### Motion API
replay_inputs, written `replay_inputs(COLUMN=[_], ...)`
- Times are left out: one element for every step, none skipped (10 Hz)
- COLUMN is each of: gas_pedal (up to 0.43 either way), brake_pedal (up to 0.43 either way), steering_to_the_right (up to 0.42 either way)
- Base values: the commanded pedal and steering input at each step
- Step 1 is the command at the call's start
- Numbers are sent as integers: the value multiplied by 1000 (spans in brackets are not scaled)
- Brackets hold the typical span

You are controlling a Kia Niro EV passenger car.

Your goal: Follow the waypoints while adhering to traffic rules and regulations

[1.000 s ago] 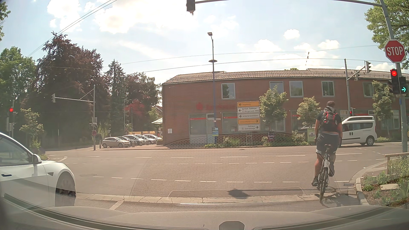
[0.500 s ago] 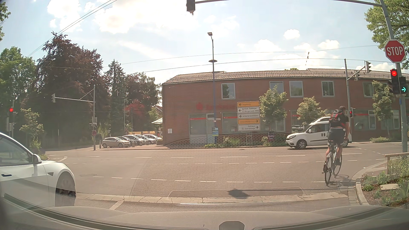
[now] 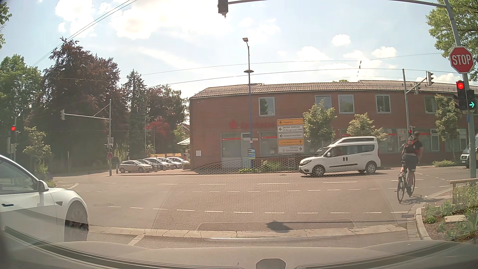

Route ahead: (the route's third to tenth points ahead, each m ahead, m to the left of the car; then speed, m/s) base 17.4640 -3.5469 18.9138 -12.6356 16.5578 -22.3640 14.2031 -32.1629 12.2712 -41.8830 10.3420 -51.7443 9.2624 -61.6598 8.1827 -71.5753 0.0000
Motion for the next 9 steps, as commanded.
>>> replay_inputs(gas_pedal=[0,0,0,0,0,0,130,150,150], brake_pedal=[55,0,0,0,0,0,0,0,0], steering_to_the_right=[86,86,86,86,86,86,84,81,75])
